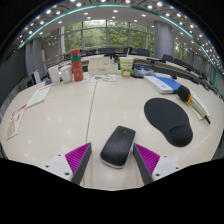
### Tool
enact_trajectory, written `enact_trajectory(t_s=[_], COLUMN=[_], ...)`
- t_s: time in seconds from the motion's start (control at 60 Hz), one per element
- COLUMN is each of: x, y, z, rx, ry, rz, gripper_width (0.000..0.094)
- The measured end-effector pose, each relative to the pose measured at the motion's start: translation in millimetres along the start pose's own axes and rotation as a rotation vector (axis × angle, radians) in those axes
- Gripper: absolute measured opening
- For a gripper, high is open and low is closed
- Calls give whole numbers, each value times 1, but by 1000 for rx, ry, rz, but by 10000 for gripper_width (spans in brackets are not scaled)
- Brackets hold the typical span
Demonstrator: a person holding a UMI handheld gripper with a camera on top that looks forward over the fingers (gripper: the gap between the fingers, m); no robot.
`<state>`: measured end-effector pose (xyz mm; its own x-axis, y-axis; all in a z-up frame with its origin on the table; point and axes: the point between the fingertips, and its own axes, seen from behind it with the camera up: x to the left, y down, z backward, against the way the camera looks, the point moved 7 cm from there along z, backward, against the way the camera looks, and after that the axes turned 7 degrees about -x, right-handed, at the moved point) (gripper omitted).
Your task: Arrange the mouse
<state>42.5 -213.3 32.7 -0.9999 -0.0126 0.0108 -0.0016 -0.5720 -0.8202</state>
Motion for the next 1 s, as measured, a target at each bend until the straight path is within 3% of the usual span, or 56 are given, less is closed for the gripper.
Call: enact_trajectory(t_s=[0.117, 0.217, 0.267, 0.45, 0.583, 0.8, 0.883, 1.0], x=[6, 5, 3, 4, 3, -42, -85, -147], y=[-10, -15, -17, -19, -37, -149, -178, -180], z=[-15, -24, -26, -26, -20, 24, 21, -10], rx=[2, 5, 7, 26, 9, -184, -218, -183], ry=[-2, 12, 19, -13, -32, -40, -11, 14], rz=[6, 29, 21, 64, 121, 96, 102, 93], gripper_width=[816, 625, 472, 341, 309, 310, 308, 307])
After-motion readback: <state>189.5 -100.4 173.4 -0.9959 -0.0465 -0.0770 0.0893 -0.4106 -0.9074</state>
